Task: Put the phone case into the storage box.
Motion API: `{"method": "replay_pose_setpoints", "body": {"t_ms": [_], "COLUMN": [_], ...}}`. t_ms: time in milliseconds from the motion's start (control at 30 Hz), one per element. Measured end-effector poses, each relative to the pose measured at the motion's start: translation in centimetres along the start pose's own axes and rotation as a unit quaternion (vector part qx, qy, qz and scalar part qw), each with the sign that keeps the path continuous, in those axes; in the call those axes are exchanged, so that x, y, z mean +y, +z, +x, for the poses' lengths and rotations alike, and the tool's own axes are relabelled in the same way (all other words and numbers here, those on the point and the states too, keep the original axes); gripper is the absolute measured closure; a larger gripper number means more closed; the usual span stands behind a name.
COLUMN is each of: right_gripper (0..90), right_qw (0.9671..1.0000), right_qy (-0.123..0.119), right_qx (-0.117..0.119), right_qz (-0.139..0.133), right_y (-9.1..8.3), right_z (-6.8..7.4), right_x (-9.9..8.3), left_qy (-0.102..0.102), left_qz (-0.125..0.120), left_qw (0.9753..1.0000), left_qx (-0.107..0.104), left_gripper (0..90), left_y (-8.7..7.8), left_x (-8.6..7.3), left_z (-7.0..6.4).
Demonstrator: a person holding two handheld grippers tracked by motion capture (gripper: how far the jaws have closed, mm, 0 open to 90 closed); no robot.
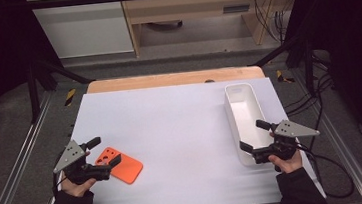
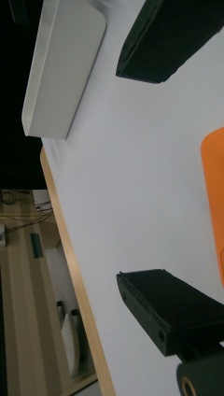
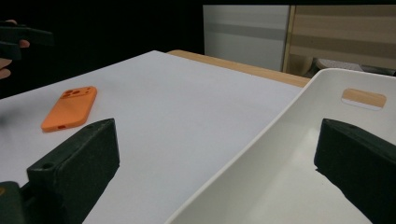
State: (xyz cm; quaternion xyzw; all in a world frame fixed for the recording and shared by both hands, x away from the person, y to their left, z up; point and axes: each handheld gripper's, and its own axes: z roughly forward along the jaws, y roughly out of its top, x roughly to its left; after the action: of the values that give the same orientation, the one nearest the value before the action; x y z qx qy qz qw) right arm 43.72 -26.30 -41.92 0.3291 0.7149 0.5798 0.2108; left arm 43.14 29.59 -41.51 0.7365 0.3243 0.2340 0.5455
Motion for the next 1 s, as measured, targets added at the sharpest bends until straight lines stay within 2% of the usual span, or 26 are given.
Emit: {"method": "replay_pose_setpoints", "body": {"t_ms": [300,333,533,667,700,733,767,800,833,867,933,967,1000], "right_gripper": [0.4,0.4,0.4,0.4,0.4,0.4,0.4,0.4,0.4,0.4,0.4,0.4,0.4], "right_qw": [1.0,1.0,1.0,1.0,1.0,1.0,1.0,1.0,1.0,1.0,1.0,1.0,1.0], "right_qy": [0.001,-0.001,-0.001,-0.001,-0.001,-0.001,-0.001,-0.001,-0.001,-0.001,-0.001,-0.001,-0.001], "right_qx": [-0.002,-0.003,-0.002,-0.002,-0.003,-0.003,-0.003,-0.003,-0.002,-0.003,-0.002,-0.003,-0.002], "right_qz": [-0.002,-0.002,-0.001,-0.001,0.0,0.0,0.0,0.0,0.0,0.0,0.001,0.001,0.001], "right_y": [-0.1,-0.1,-0.1,-0.1,-0.1,-0.1,-0.1,-0.1,-0.1,-0.1,-0.1,-0.1,-0.1], "right_z": [0.0,0.0,0.0,0.0,0.0,0.0,0.0,0.0,0.0,0.0,0.0,0.0,0.0], "right_x": [0.1,0.1,0.0,0.0,0.0,0.0,0.0,0.0,0.0,0.0,0.0,0.0,0.0], "left_qy": [0.001,0.002,-0.006,-0.018,-0.027,-0.027,-0.031,-0.031,-0.034,-0.034,-0.035,-0.036,-0.036], "left_qz": [0.04,0.05,0.072,0.091,0.096,0.096,0.105,0.105,0.117,0.117,0.127,0.138,0.138], "left_qw": [0.999,0.9984,0.9967,0.9942,0.9932,0.9932,0.9915,0.9915,0.9895,0.9895,0.9879,0.9857,0.9857], "left_qx": [0.019,0.025,0.037,0.055,0.06,0.06,0.071,0.071,0.078,0.078,0.082,0.09,0.09], "left_gripper": [2.5,2.6,5.1,8.9,13.6,15.2,17.0,18.2,19.9,22.2,25.7,27.9,30.5], "left_y": [-0.5,-0.6,-0.9,-1.3,-1.5,-1.5,-1.6,-1.6,-1.7,-1.7,-1.7,-1.7,-1.7], "left_x": [-0.8,-1.0,-1.6,-2.1,-2.4,-2.4,-2.6,-2.6,-2.8,-2.8,-3.0,-3.1,-3.1], "left_z": [0.4,0.5,0.9,1.2,1.4,1.4,1.5,1.5,1.6,1.6,1.6,1.6,1.6]}}
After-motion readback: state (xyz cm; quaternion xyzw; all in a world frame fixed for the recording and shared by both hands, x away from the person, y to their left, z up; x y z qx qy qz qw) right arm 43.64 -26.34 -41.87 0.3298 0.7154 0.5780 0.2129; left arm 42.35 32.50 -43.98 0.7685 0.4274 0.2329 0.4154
